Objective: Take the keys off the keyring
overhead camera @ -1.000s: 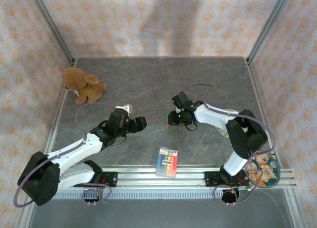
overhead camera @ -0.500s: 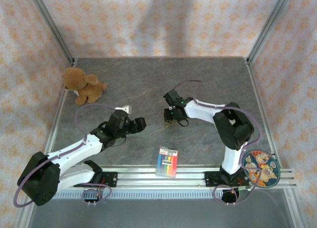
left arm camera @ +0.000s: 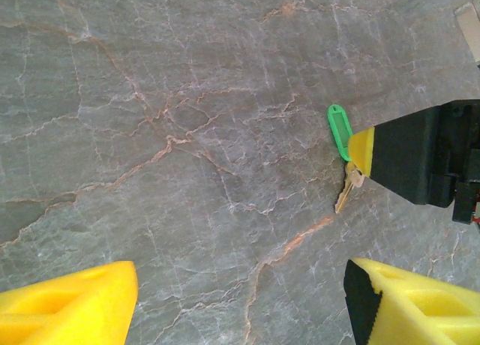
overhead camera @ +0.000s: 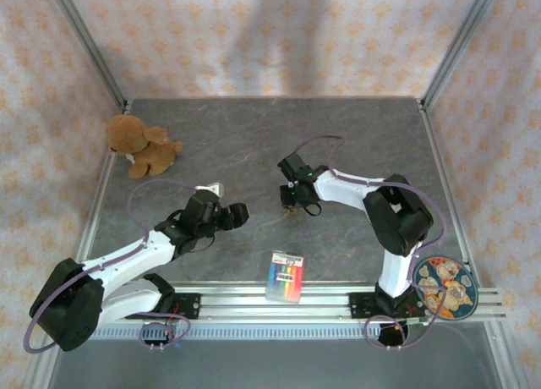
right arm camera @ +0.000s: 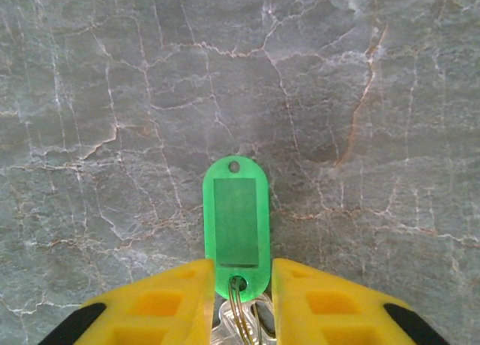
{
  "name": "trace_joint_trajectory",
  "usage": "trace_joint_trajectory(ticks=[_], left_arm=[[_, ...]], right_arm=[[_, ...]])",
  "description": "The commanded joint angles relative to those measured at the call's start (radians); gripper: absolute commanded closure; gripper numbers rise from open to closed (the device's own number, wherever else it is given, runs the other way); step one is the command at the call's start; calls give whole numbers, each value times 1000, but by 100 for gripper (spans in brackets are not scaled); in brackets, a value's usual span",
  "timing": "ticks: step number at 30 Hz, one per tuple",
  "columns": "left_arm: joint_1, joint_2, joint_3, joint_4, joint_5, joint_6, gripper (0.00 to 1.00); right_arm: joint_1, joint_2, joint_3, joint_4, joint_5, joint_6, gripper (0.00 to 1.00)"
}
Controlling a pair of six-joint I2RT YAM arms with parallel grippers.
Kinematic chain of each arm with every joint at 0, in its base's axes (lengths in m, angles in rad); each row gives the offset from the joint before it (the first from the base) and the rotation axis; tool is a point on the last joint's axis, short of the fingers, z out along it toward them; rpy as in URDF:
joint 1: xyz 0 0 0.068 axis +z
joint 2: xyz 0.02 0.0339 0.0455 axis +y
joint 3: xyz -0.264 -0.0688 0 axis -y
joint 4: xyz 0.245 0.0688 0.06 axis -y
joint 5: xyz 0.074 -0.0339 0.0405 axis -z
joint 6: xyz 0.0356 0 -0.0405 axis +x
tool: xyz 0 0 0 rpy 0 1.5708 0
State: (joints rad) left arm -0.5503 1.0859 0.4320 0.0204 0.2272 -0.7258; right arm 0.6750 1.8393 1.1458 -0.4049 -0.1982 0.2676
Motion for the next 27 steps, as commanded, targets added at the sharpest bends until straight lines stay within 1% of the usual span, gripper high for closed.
trace_joint_trajectory(ticks=[1, 6, 16, 21, 27], left_arm=[[-7, -23, -13, 27, -22, -14, 26], [-7, -29, -19, 27, -22, -17, 26], [-7, -35, -21, 29, -23, -18, 26], [-7, -52, 12, -2, -22, 4, 26], [-7, -89, 147, -105, -22, 103, 24]], right_arm=[[11, -15, 6, -28, 42, -5, 74], [12, -22, -7, -26, 42, -1, 81], [12, -49, -11, -46, 53, -14, 89], [12, -121, 14, -103, 64, -40, 91], [12, -252, 103, -224, 72, -118, 91]])
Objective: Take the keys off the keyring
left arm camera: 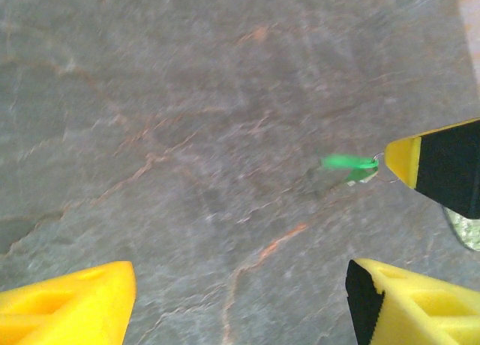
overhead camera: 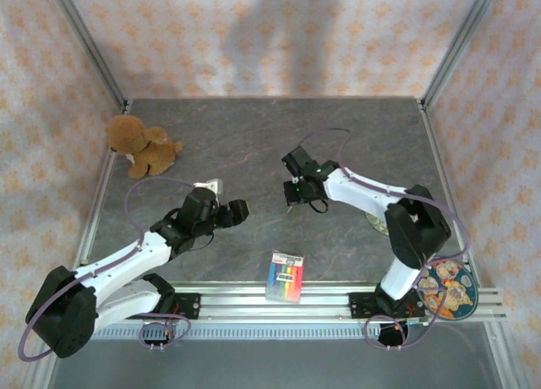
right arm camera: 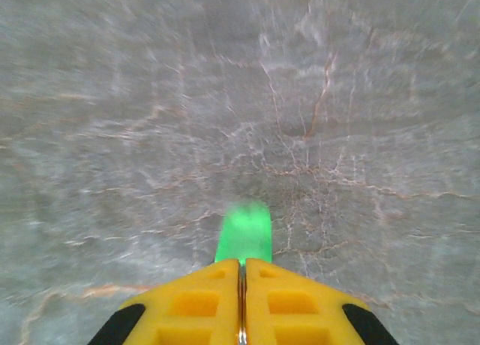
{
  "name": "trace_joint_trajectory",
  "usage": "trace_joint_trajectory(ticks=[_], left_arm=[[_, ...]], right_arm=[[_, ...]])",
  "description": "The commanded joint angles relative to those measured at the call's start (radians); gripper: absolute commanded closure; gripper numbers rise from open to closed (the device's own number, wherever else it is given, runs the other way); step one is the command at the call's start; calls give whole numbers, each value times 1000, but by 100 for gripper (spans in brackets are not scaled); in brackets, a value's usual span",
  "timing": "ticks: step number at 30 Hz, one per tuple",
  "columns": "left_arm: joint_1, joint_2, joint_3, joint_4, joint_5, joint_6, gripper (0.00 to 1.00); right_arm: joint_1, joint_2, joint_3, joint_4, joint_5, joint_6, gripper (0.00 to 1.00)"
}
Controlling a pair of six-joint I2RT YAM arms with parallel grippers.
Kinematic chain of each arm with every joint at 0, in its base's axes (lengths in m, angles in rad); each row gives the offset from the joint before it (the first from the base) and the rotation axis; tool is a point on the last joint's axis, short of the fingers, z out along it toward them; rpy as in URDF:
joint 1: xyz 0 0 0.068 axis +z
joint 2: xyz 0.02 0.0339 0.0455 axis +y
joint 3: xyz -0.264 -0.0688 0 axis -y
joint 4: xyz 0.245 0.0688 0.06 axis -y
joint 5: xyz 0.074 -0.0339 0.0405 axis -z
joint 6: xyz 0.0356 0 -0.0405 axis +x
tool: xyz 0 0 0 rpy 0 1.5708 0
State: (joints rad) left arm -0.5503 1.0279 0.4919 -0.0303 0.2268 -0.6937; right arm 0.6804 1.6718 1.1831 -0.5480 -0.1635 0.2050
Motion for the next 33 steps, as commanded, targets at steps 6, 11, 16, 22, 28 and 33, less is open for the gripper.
trace_joint_trajectory(ticks=[6, 11, 16, 22, 28, 33], left_arm=[[-6, -35, 255, -157, -7, 198, 22], [-5, -34, 372, -198, 45, 281, 19], [4, -32, 458, -203, 229, 369, 19], [19, -14, 507, -149, 539, 401, 26], [19, -2, 449, 7, 630, 393, 16], [16, -27, 360, 230, 663, 412, 16]], right_arm=[[7, -195, 173, -161, -2, -108, 93], [7, -257, 271, -220, -69, -163, 93], [7, -306, 351, -257, -181, -210, 92], [7, -365, 381, -256, -365, -251, 92], [7, -383, 402, -261, -422, -251, 91], [7, -384, 400, -246, -483, -239, 91]])
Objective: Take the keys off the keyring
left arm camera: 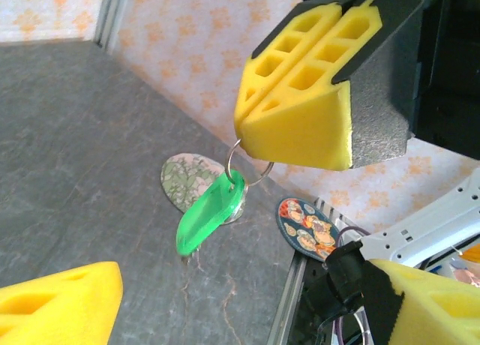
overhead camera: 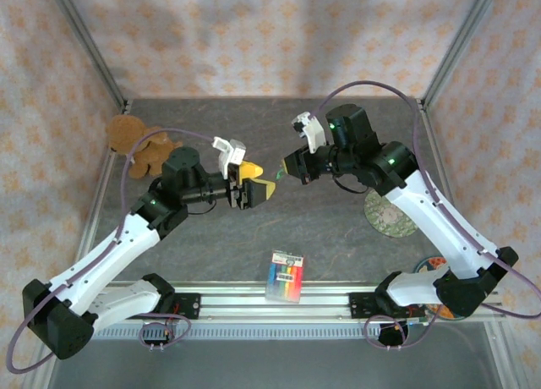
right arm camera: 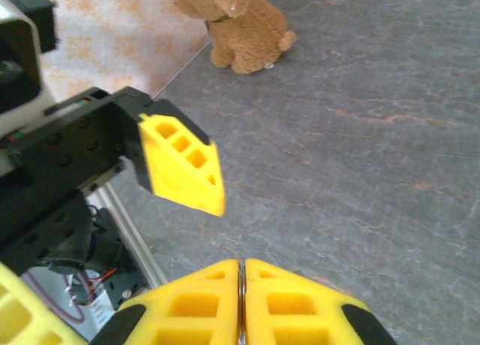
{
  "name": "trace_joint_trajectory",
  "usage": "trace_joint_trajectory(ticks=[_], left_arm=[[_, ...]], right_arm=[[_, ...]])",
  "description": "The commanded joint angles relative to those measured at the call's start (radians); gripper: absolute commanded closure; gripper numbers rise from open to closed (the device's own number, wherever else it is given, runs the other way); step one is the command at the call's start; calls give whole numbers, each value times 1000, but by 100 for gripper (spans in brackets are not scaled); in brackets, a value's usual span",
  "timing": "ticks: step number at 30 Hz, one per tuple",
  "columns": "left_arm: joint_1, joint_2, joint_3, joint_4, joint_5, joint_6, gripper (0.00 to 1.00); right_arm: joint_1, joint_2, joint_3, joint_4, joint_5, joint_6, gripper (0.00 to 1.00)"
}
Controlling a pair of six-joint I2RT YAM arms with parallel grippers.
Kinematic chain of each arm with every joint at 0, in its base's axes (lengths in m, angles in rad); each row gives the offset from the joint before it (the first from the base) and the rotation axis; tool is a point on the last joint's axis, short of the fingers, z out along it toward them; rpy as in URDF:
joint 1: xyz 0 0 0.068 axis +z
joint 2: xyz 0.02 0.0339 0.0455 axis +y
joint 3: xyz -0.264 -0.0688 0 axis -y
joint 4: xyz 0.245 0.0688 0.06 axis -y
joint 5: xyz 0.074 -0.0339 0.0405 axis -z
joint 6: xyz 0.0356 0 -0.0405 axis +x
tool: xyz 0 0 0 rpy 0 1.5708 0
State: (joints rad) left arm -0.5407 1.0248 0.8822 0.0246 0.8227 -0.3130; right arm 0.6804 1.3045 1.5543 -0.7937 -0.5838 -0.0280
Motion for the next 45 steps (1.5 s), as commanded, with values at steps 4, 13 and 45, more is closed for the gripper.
trace_joint_trajectory(ticks=[4, 13, 45], left_arm=[[-4, -24, -26, 176, 77, 94, 16], [-31, 79, 64, 158, 200, 56, 16], [-48, 64, 167, -160, 104, 227, 91]], right_arm=[[7, -28, 23, 15, -95, 2, 91], [7, -41, 14, 51, -154, 25, 91], [7, -72, -23, 70, -146, 36, 89]])
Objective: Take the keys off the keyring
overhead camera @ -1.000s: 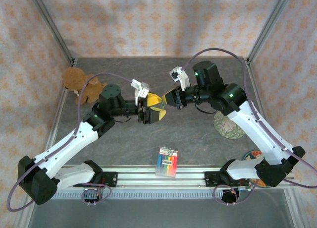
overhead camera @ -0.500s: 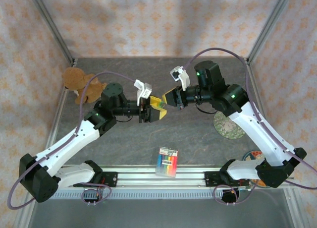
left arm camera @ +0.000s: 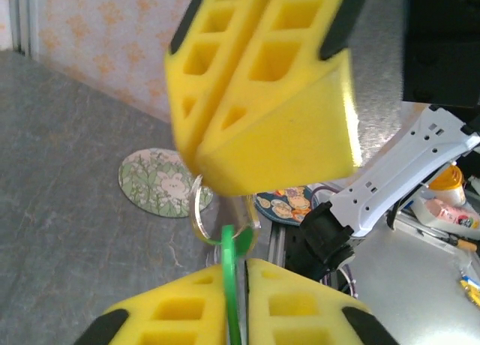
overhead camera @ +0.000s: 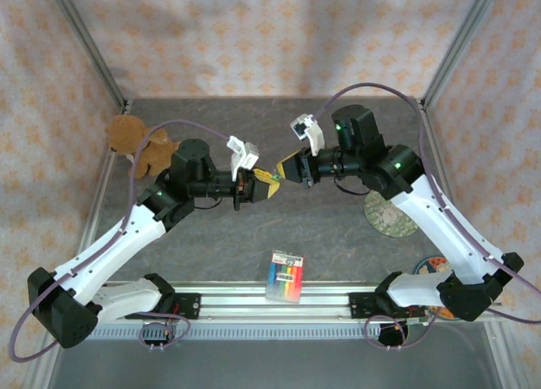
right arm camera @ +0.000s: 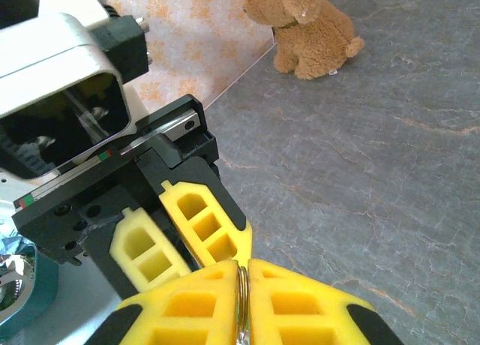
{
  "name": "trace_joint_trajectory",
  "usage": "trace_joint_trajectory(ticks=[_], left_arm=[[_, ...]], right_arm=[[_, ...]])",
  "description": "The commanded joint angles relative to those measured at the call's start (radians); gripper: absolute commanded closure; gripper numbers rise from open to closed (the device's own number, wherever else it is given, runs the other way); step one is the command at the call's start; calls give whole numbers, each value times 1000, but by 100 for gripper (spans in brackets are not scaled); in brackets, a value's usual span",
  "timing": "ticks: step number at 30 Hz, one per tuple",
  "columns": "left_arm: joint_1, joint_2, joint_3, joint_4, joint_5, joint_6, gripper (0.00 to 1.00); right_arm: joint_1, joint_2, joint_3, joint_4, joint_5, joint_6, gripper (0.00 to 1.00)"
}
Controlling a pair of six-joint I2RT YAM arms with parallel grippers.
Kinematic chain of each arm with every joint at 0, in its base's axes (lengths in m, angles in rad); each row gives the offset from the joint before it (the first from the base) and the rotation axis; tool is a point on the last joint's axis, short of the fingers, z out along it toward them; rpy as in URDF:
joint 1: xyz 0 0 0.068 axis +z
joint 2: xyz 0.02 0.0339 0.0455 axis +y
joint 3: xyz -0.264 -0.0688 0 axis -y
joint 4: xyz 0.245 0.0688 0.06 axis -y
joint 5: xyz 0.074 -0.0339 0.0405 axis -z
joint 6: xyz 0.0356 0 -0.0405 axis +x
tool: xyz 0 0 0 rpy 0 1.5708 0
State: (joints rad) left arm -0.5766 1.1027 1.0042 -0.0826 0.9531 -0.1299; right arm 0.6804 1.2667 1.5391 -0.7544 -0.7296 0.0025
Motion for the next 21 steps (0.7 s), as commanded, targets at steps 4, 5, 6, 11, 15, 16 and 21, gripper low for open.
trace_joint_trajectory(ticks=[4, 5, 6, 11, 15, 16, 21], left_arm=[[-11, -23, 57, -103, -77, 76, 98], [-11, -26, 61, -113, -86, 84, 100], [-11, -27, 63, -119, -96, 84, 100], [-11, -27, 74, -140, -132, 88, 100], [-11, -32, 70, -132, -160, 75, 100], [-11, -32, 68, -127, -160, 69, 100], [-11, -23, 90, -128, -157, 43, 100]], right_arm=[[7, -36, -18, 37, 12, 5, 89], [7, -36, -24, 43, 15, 7, 88], [7, -36, -28, 46, 20, 11, 86], [7, -59, -68, 93, 78, 44, 65], [2, -117, -134, 155, 129, 80, 49], [0, -131, -154, 175, 139, 92, 46], [-30, -209, -280, 302, 170, 173, 35]])
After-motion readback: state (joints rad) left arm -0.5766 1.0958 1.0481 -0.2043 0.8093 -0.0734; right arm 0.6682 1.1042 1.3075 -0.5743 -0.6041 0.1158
